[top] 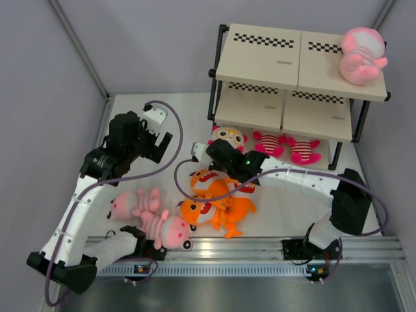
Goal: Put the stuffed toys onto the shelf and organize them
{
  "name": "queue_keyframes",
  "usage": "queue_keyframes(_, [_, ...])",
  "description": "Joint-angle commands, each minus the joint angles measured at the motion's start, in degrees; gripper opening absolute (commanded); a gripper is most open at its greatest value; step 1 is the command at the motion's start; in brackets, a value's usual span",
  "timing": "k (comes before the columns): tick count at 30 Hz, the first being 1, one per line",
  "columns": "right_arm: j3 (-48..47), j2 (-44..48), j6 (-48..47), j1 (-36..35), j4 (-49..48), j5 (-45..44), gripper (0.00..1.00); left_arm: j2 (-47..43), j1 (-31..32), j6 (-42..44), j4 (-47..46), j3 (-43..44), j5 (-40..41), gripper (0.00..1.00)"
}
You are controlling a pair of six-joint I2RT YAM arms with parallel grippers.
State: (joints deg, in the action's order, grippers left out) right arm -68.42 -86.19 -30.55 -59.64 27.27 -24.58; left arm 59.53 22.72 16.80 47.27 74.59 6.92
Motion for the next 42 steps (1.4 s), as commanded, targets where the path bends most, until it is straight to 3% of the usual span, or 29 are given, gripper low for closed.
queue_keyframes(1, [-8.82, -5.89, -1.89, 2.15, 1.46, -6.79, 0.0, -1.95, -1.62, -0.98, -1.83, -1.72, -1.29, 0.99])
queue_keyframes(7, [-9.28, -12.15, -1.88, 3.47, -0.45, -14.0, 0.0, -2.66, -1.89, -0.45, -1.83, -2.08, -1.91, 0.99])
queue_keyframes(13, [0.39, -12.86, -10.05, 5.23, -18.72, -17.61, 0.0, -2.66, -1.89, -0.36, -1.74, -2.43, -3.13, 0.99])
queue_keyframes(19, [1.89, -15.23, -17.61, 8.13, -29.0, -15.06, 0.0, -2.66, -1.8, -0.19, -1.83, -2.61, -3.32, 0.99])
queue_keyframes(31, [1.27, -22.7, -24.65, 11.3, -34.03, -14.44, 0.0, -3.01, -1.89, 0.34, -1.74, -2.52, -3.4, 0.99])
queue_keyframes(33, [0.66, -23.23, -24.56, 12.0, -34.74, -14.62, 0.05, -3.1, -1.8, 0.34, -1.74, -2.52, -3.58, 0.99])
queue_keyframes(37, [1.45, -21.3, -23.69, 12.18, -34.13, -13.31, 0.45, -3.45, -1.89, 0.69, -1.74, -2.87, -3.75, 0.99])
queue_keyframes(42, [3.82, -17.88, -22.89, 10.69, -32.28, -13.3, 0.57, -3.1, -1.8, 1.22, -1.74, -2.61, -4.37, 0.99])
